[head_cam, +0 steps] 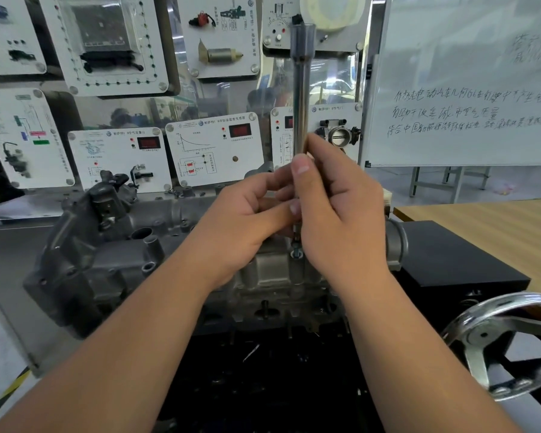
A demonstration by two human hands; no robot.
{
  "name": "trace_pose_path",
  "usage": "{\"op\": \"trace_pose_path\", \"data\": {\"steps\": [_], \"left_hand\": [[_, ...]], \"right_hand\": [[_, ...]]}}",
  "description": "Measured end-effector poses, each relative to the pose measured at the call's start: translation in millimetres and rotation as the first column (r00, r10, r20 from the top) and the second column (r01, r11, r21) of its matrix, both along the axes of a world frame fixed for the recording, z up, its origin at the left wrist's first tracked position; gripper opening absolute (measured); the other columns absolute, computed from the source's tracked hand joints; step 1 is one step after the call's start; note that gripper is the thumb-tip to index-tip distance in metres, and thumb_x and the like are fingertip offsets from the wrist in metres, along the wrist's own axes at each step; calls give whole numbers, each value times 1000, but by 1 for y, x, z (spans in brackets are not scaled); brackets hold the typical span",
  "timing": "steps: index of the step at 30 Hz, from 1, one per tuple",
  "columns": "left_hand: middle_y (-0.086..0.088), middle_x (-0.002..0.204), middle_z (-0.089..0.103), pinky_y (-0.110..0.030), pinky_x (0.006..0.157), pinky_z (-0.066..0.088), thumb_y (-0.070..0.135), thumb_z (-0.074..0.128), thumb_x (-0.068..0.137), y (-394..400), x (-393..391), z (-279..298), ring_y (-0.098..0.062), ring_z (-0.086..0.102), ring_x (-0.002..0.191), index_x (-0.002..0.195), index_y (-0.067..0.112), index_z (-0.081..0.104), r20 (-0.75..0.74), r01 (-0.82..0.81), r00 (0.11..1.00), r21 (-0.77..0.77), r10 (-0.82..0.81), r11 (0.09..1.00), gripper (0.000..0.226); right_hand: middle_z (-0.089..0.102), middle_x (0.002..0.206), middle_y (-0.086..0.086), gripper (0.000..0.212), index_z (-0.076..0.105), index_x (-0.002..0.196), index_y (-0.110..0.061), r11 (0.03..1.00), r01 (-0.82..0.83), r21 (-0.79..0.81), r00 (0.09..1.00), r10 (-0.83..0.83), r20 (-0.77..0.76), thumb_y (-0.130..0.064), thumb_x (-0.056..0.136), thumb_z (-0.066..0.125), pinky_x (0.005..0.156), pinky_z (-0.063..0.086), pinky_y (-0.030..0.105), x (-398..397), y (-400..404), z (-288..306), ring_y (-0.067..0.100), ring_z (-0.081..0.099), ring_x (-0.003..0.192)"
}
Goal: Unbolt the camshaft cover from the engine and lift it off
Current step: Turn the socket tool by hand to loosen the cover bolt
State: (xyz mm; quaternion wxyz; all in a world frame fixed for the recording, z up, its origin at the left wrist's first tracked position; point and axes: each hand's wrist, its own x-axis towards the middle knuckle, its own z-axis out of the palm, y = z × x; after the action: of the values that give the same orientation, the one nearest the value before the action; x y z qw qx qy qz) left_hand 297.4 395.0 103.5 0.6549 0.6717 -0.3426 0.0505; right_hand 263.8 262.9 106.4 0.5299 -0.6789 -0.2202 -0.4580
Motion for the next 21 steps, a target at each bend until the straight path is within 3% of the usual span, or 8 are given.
{"op": "trace_pose_path", "data": {"steps": [3, 6, 9, 11, 14, 16, 18, 21], "left_hand": [[-6, 91, 79, -19, 68, 57, 20, 75, 82, -3, -2, 1, -13, 75, 79, 115, 17, 68, 13, -61, 998, -27, 62, 998, 34], [-10, 90, 78, -23, 69, 59, 28, 81, 72, -5, 1, 1, -21, 76, 81, 108, 13, 70, 73, -171, 983, 33, 168, 985, 41], [-16, 85, 73, -30, 68, 58, 46, 75, 65, -7, 2, 1, -19, 69, 73, 103, 21, 71, 113, -228, 969, 89, 218, 969, 45], [-11, 89, 76, -37, 75, 61, 45, 74, 71, -5, 2, 0, -23, 73, 81, 103, 32, 73, 104, -174, 981, 99, 163, 980, 34], [7, 90, 79, -17, 73, 56, 29, 76, 85, -3, -1, 0, -6, 74, 84, 102, 38, 75, 96, -40, 995, 75, 33, 996, 19], [-1, 90, 78, -15, 72, 56, 17, 73, 88, -3, -3, 1, -7, 75, 84, 105, 32, 74, 97, -40, 995, 52, 35, 998, 23], [-15, 97, 75, -21, 73, 59, 15, 72, 85, -4, -4, 1, -15, 76, 88, 108, 34, 75, 119, -83, 990, 57, 75, 995, 30], [-19, 99, 75, -43, 76, 63, 23, 74, 77, -7, -2, 2, -34, 74, 92, 110, 23, 74, 165, -199, 970, 118, 178, 973, 33]], "right_hand": [[68, 79, -12, 32, 63, 131, -17, 999, -39, 4, 999, 39, -10, -26, 102, 52, 72, 56, 28, -1, 0, 2, 9, 68, 77], [66, 74, -4, 21, 68, 113, -16, 998, -65, 15, 998, 65, -24, -28, 99, 59, 67, 57, 43, -2, 0, 3, 18, 67, 71], [63, 70, 4, 23, 67, 92, -7, 1000, -15, 6, 1000, 15, -7, -26, 101, 56, 63, 51, 43, -1, -3, 3, 23, 61, 69], [62, 69, 2, 26, 63, 87, -7, 999, -27, -34, 1000, 27, 0, -23, 103, 51, 60, 49, 40, -2, -4, 4, 21, 61, 68], [65, 74, -16, 25, 66, 113, -10, 997, -40, -63, 999, 39, -20, -23, 104, 47, 63, 50, 21, -2, -4, 4, 6, 66, 73], [72, 84, -12, 37, 56, 139, -18, 995, -94, -25, 995, 93, -46, -24, 104, 47, 72, 58, 30, -1, -2, 3, 8, 70, 80], [73, 84, -8, 41, 50, 144, -23, 995, -101, 6, 994, 101, -48, -27, 103, 50, 75, 60, 37, -2, 0, 2, 10, 71, 79], [68, 77, -7, 27, 64, 124, -18, 997, -80, -8, 995, 80, -51, -29, 100, 60, 70, 57, 35, -1, -2, 2, 11, 69, 74]]}}
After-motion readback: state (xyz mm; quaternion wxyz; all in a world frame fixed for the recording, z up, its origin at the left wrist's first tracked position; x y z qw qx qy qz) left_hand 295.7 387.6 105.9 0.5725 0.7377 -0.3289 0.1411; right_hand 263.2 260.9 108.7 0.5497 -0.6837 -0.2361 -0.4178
